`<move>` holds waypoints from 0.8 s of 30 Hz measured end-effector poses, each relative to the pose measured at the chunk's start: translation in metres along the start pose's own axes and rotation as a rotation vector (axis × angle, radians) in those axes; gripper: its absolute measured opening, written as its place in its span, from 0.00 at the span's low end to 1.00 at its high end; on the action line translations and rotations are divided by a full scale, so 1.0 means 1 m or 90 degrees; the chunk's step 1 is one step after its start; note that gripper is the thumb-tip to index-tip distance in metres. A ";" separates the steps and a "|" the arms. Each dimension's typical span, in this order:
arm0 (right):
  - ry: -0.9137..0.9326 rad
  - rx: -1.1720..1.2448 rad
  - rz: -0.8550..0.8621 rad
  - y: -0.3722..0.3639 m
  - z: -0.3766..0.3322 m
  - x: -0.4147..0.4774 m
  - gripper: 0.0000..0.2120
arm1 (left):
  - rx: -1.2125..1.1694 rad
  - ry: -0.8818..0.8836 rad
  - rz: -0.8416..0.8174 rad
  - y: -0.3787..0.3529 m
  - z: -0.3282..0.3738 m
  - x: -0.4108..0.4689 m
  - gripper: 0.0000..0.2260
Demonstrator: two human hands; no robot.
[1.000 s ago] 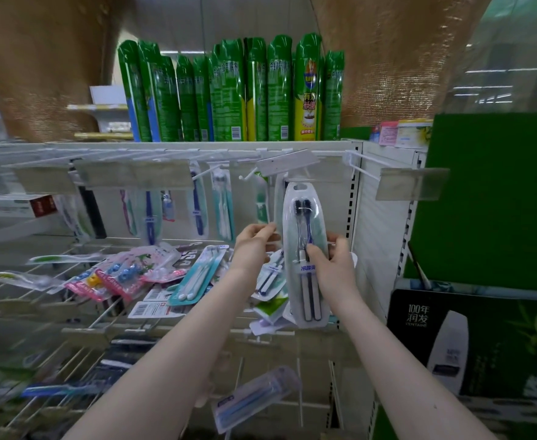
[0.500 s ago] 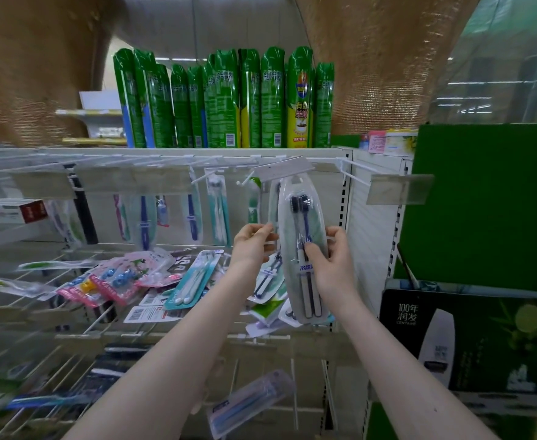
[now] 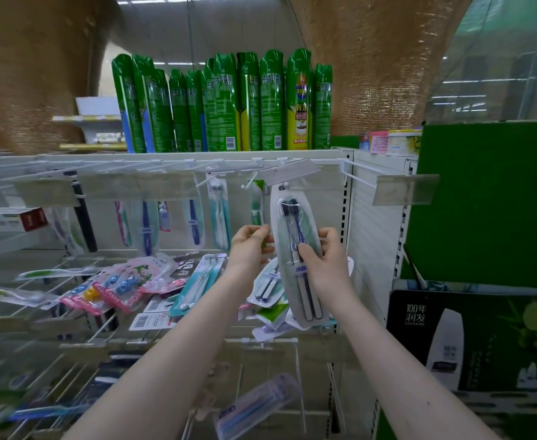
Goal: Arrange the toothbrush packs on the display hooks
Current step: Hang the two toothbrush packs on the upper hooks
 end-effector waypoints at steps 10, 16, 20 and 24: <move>-0.010 -0.010 0.023 -0.010 0.011 0.011 0.05 | -0.026 0.001 -0.049 0.001 -0.008 0.018 0.07; -0.002 0.036 0.040 -0.019 0.025 0.026 0.06 | 0.010 0.010 -0.123 -0.009 -0.023 0.031 0.06; -0.030 0.046 0.077 -0.021 0.035 0.041 0.07 | 0.077 -0.017 -0.140 -0.013 -0.025 0.046 0.09; -0.061 0.028 0.078 -0.024 0.044 0.054 0.10 | 0.086 -0.047 -0.123 -0.014 -0.020 0.062 0.09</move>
Point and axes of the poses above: each hand's wrist, its own x-axis towards the middle knuckle, its own y-axis out of the back of the hand, z = x × y, the point moved 10 cm from there along x, towards the middle knuckle, and after that the axes turned 3 degrees about y, right-handed, at the moved point
